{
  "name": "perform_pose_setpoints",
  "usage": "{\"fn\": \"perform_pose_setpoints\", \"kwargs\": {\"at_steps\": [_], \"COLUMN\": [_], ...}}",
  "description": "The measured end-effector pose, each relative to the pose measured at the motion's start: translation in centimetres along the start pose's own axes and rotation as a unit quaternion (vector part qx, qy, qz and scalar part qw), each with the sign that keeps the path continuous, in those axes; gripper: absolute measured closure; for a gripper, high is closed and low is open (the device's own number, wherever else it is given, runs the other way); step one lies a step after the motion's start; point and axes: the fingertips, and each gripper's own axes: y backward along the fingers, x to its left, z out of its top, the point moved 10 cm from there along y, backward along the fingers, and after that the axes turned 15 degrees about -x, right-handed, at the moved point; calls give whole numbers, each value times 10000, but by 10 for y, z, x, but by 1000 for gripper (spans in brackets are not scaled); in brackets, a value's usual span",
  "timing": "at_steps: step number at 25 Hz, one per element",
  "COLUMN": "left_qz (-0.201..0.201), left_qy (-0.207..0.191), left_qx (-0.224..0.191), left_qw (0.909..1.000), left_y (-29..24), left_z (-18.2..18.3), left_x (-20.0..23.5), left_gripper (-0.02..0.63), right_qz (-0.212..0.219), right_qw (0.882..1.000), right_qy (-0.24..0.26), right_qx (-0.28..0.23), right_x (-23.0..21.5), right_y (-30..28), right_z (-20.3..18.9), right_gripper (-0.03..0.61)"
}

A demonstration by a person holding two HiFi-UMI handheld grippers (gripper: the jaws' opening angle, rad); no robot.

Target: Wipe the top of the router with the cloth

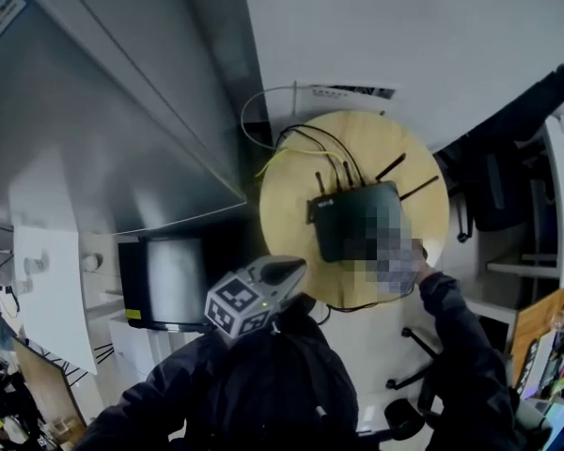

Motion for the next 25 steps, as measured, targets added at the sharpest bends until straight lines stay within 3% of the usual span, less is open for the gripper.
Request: {"fn": "perform_pose_setpoints", "kwargs": {"at_steps": [3, 6, 13, 18, 25], "left_qz": [-15, 27, 240, 333, 137], "left_qy": [-4, -8, 18, 48, 47], "left_qx": [20, 21, 21, 17, 85], "left_qw": [10000, 10000, 9997, 9994, 9999], "left_y": [-2, 0, 9, 12, -2], "left_z": [0, 1, -1, -2, -2], "left_x": [-1, -2, -4, -2, -1], "left_gripper": [621, 621, 621, 621, 621], "right_qz": [-50, -617, -1393, -1249, -763], "right_qw": [9998, 9971, 9898, 9915, 9967], "right_qy": [-161, -345, -288, 10, -6], "right_qx": [-107, -284, 93, 366, 291], "right_x": [-7, -37, -115, -118, -66], "right_y": [5, 12, 13, 8, 20], "right_z": [-3, -7, -22, -25, -36], "right_gripper": [509, 509, 509, 509, 509]}}
